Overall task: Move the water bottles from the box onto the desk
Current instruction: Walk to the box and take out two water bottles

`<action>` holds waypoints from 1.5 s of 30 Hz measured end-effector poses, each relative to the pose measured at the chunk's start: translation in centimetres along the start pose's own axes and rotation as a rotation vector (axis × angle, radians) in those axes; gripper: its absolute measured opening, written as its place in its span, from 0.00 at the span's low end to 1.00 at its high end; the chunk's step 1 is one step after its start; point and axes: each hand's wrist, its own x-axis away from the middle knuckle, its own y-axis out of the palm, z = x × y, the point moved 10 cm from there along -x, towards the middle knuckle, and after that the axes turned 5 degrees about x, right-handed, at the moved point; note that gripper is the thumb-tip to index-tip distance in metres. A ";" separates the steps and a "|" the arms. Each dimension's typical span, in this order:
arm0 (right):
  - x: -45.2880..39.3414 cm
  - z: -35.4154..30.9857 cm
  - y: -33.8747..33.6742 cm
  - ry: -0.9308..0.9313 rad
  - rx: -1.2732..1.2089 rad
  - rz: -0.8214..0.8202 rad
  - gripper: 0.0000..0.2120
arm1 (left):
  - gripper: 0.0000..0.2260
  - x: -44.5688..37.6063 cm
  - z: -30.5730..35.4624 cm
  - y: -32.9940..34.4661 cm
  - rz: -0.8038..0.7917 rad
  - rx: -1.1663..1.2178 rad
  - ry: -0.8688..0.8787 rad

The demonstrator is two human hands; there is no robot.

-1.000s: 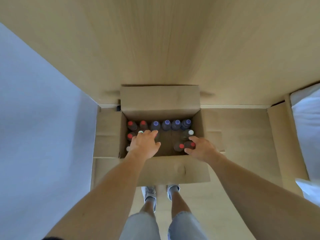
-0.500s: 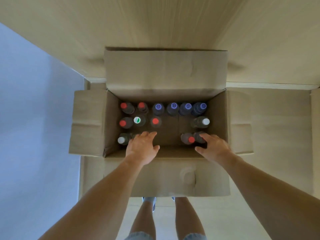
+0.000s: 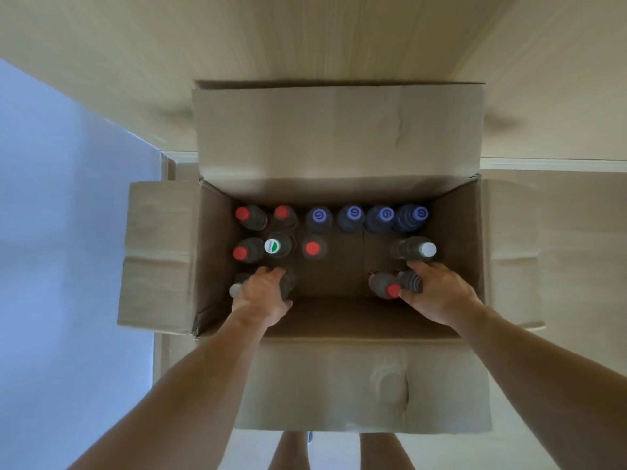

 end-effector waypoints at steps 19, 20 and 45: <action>-8.0 0.3 1.0 0.158 0.127 0.059 0.30 | 0.30 -6.0 -0.5 5.3 -0.096 -0.098 0.028; -8.3 0.4 0.9 0.164 0.143 0.067 0.30 | 0.29 -6.3 -0.4 5.4 -0.098 -0.117 0.033; -9.6 -5.9 0.8 -0.250 0.286 0.205 0.24 | 0.14 -7.5 7.1 6.1 0.010 -0.251 0.259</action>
